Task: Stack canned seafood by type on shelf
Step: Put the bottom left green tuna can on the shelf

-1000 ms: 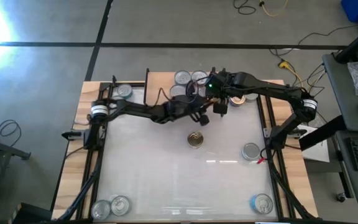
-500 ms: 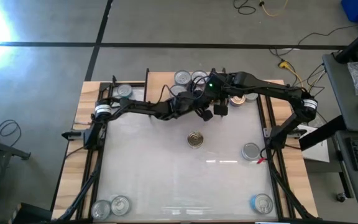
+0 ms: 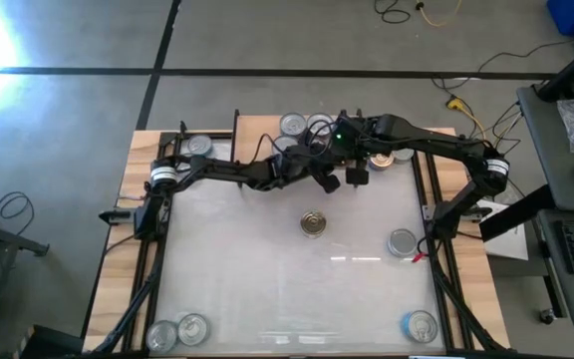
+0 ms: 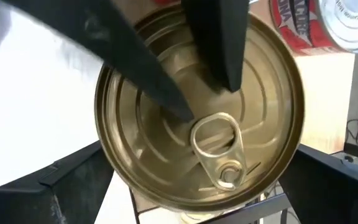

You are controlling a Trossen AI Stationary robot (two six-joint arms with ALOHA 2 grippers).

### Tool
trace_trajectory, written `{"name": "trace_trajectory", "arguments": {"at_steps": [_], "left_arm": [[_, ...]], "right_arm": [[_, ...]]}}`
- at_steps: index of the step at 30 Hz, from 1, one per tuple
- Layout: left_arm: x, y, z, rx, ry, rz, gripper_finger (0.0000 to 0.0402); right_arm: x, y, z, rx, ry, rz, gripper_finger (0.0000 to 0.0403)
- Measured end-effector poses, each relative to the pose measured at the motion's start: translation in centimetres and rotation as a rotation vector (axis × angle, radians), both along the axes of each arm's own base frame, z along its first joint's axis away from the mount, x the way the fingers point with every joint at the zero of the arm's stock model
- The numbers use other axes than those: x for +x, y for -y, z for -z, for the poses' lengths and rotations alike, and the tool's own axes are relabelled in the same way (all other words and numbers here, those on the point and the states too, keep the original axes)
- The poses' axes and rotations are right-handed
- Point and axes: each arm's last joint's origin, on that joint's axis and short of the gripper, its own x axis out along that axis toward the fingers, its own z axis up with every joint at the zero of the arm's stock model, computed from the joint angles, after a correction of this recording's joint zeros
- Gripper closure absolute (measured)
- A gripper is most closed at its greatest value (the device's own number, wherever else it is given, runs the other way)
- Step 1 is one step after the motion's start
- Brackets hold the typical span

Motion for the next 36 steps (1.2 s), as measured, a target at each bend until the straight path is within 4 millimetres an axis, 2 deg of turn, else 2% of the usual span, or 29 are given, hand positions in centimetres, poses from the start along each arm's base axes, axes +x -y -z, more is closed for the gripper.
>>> {"name": "trace_trajectory", "arguments": {"at_steps": [8, 13, 22, 31, 36], "left_arm": [[-0.1, -0.2, 0.1, 0.000, -0.007, -0.009, 0.0326], [-0.1, -0.2, 0.1, -0.004, -0.002, -0.011, 0.0326], [0.2, -0.3, -0.4, -0.005, 0.068, -0.013, 0.0326], [0.8, 0.1, -4.1, 0.025, 0.191, -0.001, 0.0326], [-1.5, 1.9, -8.3, 0.131, 0.197, 0.031, 0.0326]], "right_arm": [[-1.0, -0.5, -0.6, 0.011, -0.027, -0.001, 0.0003], [-1.9, -0.6, -1.6, -0.061, -0.047, 0.007, 0.0003], [-3.1, -1.2, -3.5, -0.109, 0.047, 0.056, 0.0003], [-2.6, -1.0, -4.1, -0.136, 0.151, 0.090, 0.0003], [-1.6, -0.6, -4.1, -0.155, 0.221, 0.094, 0.0003]]}}
